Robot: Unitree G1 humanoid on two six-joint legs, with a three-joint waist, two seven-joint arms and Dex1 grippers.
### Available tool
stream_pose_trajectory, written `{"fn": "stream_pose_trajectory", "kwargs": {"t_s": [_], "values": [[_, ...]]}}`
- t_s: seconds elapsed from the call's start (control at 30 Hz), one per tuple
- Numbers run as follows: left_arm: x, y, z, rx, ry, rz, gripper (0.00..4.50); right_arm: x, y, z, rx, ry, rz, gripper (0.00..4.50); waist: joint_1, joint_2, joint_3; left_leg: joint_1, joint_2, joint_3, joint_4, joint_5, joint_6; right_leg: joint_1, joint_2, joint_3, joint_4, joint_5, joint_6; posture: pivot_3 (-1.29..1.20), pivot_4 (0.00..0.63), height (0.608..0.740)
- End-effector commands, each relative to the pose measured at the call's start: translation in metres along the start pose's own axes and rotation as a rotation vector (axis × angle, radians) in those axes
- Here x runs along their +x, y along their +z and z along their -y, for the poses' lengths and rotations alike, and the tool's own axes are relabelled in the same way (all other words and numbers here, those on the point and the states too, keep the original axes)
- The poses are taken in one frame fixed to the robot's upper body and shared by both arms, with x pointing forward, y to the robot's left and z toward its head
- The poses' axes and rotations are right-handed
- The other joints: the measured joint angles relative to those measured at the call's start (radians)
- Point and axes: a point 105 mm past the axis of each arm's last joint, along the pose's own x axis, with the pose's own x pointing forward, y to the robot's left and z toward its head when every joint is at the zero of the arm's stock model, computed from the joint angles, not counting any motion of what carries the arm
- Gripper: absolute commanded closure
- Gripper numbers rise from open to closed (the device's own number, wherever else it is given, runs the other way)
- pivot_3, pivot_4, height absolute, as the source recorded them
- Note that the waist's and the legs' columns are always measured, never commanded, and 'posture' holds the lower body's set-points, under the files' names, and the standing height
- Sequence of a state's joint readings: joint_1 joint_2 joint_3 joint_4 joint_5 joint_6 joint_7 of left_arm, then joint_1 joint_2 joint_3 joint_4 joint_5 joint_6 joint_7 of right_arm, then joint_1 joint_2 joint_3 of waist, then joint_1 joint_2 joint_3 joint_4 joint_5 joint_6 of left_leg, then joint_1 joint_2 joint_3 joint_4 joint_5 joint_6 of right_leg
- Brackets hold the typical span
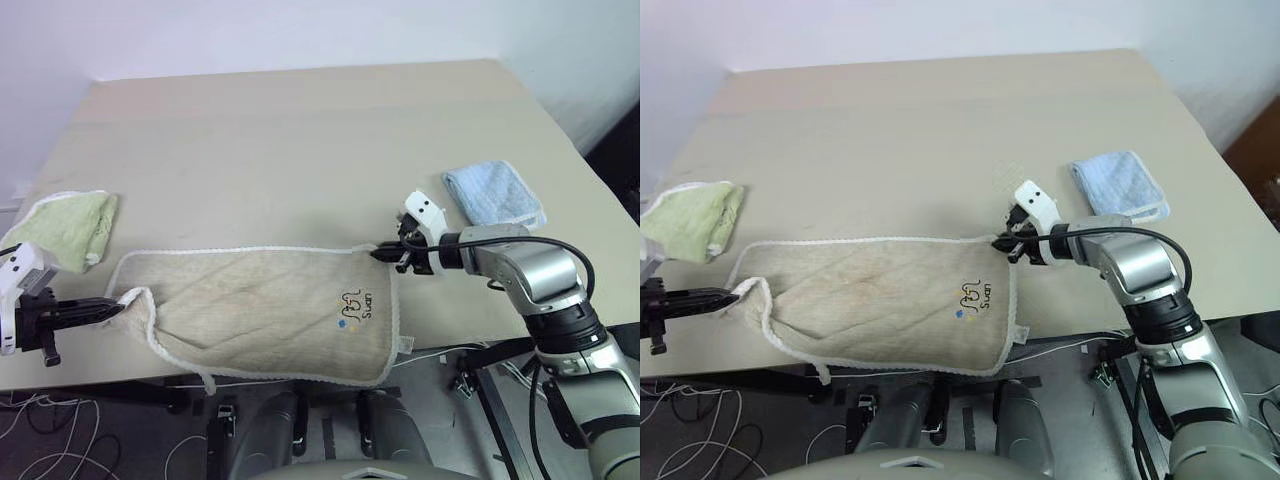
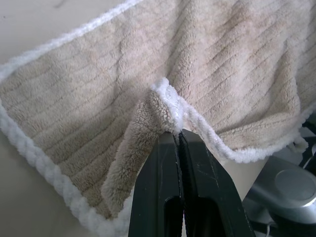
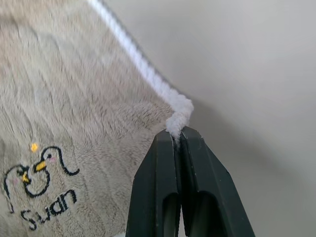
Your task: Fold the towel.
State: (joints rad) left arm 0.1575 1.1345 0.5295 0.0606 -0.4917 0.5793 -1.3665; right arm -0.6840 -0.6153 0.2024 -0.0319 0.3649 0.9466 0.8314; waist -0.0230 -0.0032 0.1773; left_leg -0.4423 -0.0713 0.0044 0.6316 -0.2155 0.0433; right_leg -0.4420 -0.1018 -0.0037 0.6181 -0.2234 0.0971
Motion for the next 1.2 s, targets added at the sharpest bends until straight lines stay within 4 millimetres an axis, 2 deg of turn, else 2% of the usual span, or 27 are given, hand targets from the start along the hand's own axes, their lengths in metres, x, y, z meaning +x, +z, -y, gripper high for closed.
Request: {"fn": "stream_pose_trajectory", "kwargs": {"t_s": [0.03,0.17,0.33,0.47,0.6,0.7,0.83,1.0,1.07,1.2], "values": [[-0.006,0.009,0.001,0.033,0.015,0.028,4.5,-0.002,0.034,0.008,-0.075,-0.025,0.093,4.44,0.0,0.0,0.0,0.0,0.0,0.0,0.0,0.0,0.0,0.0,0.0,0.0,0.001,0.0,0.0,0.0,0.15,0.74],[-0.006,0.007,0.004,0.029,0.018,0.034,4.5,0.013,0.052,0.025,-0.154,-0.075,0.099,4.44,-0.001,0.0,0.0,0.0,0.0,0.0,-0.001,0.001,-0.001,-0.001,0.0,0.0,0.001,0.0,0.0,0.0,0.15,0.74],[-0.005,0.007,0.006,0.026,0.02,0.04,4.5,0.032,0.053,0.056,-0.24,-0.189,0.05,4.44,-0.002,0.0,0.0,0.001,0.0,0.0,0.0,0.001,-0.001,-0.001,0.001,-0.001,0.001,0.0,0.0,0.0,0.15,0.74],[-0.005,0.005,0.006,0.021,0.027,0.041,4.5,0.046,0.059,0.077,-0.223,-0.293,0.069,4.44,-0.011,0.0,0.0,0.001,0.0,0.0,-0.001,0.001,-0.002,-0.001,0.001,-0.001,0.001,0.001,0.001,0.0,0.15,0.74],[-0.004,0.003,0.005,0.019,0.029,0.045,4.5,0.041,0.071,0.084,-0.26,-0.314,0.127,4.44,-0.022,0.0,0.0,0.001,-0.001,0.0,-0.002,0.004,-0.007,0.0,0.003,-0.001,0.002,0.001,0.002,0.0,0.15,0.74],[-0.003,0.001,0.005,0.016,0.029,0.051,4.5,0.016,0.081,0.08,-0.284,-0.224,0.22,4.44,-0.021,0.001,0.001,0.001,0.0,0.0,-0.002,0.004,-0.006,0.0,0.003,-0.001,0.002,0.001,0.002,0.0,0.15,0.74],[-0.001,-0.006,0.002,0.012,0.028,0.053,4.5,-0.011,0.074,0.082,-0.224,-0.186,0.243,3.53,-0.021,0.001,0.0,0.001,0.0,-0.001,-0.002,0.002,-0.003,0.001,0.003,-0.001,0.003,0.001,0.002,0.0,0.15,0.74],[-0.003,-0.016,-0.004,0.018,0.032,0.053,4.5,-0.026,0.058,0.086,-0.162,-0.202,0.22,1.83,-0.023,0.001,0.0,0.002,0.0,-0.001,-0.001,0.002,-0.003,0.001,0.002,0.0,0.005,0.001,0.002,0.0,0.15,0.74],[-0.004,-0.019,-0.007,0.022,0.033,0.055,4.5,-0.036,0.054,0.078,-0.237,-0.17,0.243,1.24,-0.021,0.001,0.0,0.002,0.0,-0.001,-0.001,0.003,-0.004,0.0,0.002,0.0,0.007,0.001,0.002,0.0,0.15,0.74],[-0.004,-0.024,-0.012,0.028,0.032,0.054,4.5,-0.056,0.041,0.065,-0.304,-0.103,0.247,1.24,-0.018,0.001,0.0,0.002,0.0,-0.001,-0.001,0.003,-0.004,0.0,0.001,0.0,0.007,0.001,0.001,0.0,0.15,0.74]]}}
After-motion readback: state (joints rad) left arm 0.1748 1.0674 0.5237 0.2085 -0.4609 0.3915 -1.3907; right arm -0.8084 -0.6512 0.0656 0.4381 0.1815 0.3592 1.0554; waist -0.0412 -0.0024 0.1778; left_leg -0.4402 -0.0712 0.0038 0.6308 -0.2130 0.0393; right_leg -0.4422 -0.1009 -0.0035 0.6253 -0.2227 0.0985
